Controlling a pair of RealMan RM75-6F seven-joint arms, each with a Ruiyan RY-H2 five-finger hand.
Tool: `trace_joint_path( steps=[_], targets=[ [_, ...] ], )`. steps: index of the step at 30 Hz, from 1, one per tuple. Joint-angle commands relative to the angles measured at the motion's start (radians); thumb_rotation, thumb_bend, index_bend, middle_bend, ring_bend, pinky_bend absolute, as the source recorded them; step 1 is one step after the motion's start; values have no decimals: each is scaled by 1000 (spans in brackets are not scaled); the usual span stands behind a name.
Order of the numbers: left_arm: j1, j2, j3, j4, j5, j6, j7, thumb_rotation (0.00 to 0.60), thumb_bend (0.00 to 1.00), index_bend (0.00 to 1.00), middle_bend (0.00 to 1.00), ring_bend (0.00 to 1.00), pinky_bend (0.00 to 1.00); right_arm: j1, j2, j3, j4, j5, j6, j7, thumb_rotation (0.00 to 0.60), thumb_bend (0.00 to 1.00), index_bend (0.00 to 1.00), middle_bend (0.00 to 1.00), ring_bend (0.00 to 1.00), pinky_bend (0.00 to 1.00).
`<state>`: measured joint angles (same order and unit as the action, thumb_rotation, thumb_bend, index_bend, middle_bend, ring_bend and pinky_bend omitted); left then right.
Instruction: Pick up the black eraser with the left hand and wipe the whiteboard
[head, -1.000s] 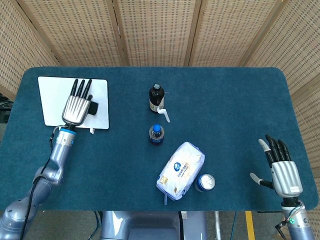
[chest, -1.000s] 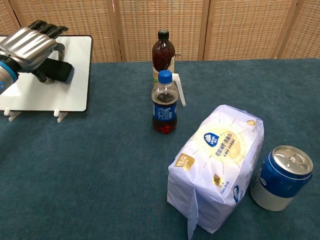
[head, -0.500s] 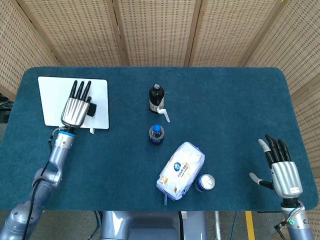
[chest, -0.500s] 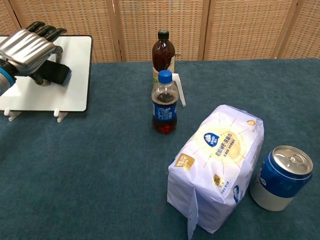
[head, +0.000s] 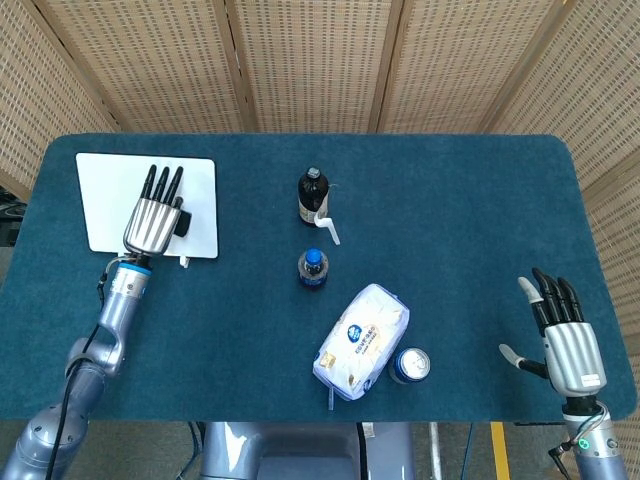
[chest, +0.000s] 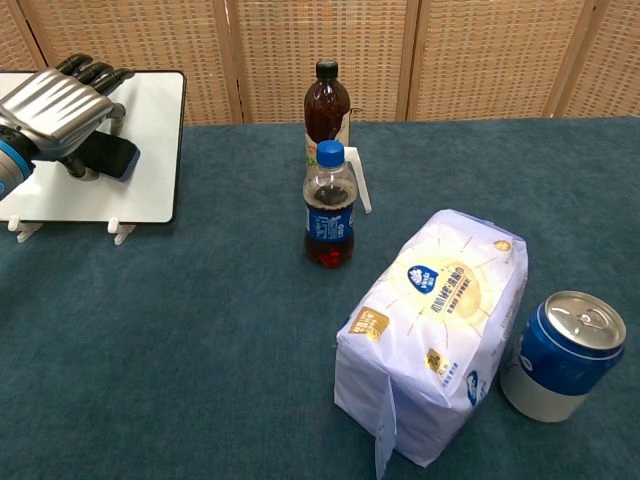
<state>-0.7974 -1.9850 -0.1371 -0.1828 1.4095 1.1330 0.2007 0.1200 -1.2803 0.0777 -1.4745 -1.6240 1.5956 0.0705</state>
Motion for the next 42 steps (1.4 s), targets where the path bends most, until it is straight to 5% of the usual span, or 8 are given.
trace_joint_path(
  steps=[1, 15, 42],
  targets=[
    [0, -1, 0, 2, 0, 0, 0, 600, 89, 514, 0, 0, 0, 0, -2, 0, 2, -1, 3, 1, 600, 0, 0, 0, 0, 0],
    [4, -7, -6, 7, -8, -10, -5, 600, 1, 464, 0, 0, 0, 0, -10, 3, 13, -11, 19, 13, 600, 0, 0, 0, 0, 0],
    [4, -10, -25, 9, -28, -15, 15, 534, 0, 401, 0, 0, 0, -2, -16, 4, 20, -26, 45, 25, 600, 0, 0, 0, 0, 0]
  ],
)
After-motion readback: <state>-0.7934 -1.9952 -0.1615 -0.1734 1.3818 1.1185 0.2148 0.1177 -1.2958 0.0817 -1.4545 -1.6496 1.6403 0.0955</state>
